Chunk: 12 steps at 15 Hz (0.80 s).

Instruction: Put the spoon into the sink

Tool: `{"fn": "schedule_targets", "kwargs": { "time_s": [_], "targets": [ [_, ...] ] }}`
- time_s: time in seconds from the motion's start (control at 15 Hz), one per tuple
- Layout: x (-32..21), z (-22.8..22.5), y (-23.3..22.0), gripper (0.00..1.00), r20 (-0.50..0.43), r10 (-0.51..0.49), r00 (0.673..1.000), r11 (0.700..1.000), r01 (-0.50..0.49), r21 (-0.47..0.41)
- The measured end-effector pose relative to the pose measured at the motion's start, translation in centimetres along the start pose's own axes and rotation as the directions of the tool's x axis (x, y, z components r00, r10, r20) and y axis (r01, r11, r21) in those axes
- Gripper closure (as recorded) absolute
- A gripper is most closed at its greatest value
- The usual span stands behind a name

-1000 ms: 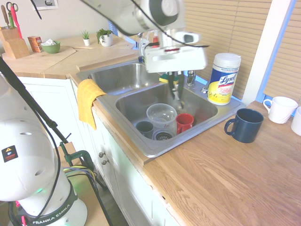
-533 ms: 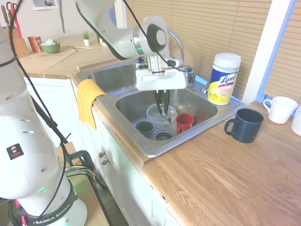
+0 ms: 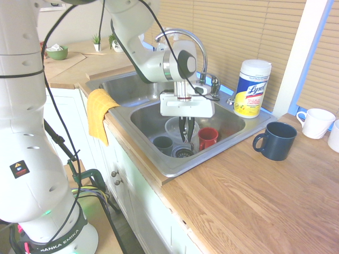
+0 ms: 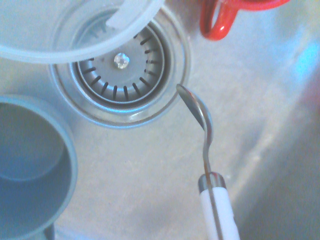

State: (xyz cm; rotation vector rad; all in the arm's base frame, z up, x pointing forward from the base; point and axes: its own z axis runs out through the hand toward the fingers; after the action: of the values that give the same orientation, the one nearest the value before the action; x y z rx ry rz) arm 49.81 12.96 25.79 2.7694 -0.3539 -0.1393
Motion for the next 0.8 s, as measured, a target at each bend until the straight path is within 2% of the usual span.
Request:
{"fn": "schedule_targets", "kwargs": {
  "time_s": [0.2, 0.27, 0.8],
  "targets": [
    [0.5, 2.0, -0.1, 1.00, 0.023, 0.011, 1.000, 1.000, -0.011, -0.007],
    [0.6, 2.6, -0.2, 0.00, 0.030, 0.015, 0.999, 1.000, -0.015, -0.011],
    [0.9, 4.7, -1.0, 0.00, 0.051, 0.024, 0.998, 1.000, -0.024, -0.017]
  ]
}}
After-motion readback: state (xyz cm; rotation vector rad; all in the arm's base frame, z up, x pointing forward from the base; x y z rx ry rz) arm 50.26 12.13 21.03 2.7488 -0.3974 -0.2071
